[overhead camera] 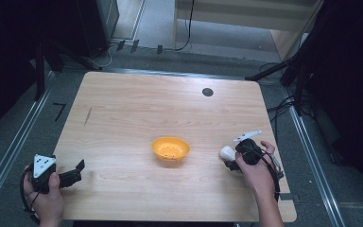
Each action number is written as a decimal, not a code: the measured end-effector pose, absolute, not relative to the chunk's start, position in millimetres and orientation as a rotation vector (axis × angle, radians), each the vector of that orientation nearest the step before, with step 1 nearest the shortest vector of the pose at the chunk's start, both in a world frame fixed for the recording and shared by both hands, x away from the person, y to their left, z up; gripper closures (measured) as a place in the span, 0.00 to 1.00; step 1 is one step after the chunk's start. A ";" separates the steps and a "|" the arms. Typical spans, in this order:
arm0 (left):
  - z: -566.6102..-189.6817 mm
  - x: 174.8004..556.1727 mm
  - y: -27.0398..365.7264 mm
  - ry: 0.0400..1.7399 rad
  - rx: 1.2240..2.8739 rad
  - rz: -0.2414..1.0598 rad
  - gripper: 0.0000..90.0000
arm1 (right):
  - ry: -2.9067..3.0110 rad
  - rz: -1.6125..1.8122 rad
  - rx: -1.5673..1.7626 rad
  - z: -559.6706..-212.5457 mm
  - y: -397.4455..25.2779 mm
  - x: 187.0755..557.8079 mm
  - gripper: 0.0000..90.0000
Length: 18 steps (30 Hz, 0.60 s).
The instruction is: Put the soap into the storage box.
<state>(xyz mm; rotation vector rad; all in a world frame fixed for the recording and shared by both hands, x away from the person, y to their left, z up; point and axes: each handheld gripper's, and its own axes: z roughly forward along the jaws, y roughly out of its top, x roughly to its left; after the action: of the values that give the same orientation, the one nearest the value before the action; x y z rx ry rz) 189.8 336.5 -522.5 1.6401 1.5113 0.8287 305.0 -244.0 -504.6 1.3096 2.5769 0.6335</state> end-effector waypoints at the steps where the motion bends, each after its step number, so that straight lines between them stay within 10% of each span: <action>1: -522.5 189.8 336.5 1.512 1.640 0.829 0.00 | 2.580 0.635 1.310 -505.4 -243.3 305.6 0.23; 18: -522.5 189.9 336.0 1.513 1.641 0.831 0.00 | 2.608 0.583 1.320 -516.0 -242.5 315.4 0.50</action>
<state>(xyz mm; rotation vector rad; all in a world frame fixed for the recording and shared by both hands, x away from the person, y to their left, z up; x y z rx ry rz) 189.9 336.0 -522.5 1.6413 1.5132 0.8307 315.4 -242.5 -516.0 1.3199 2.6080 0.5832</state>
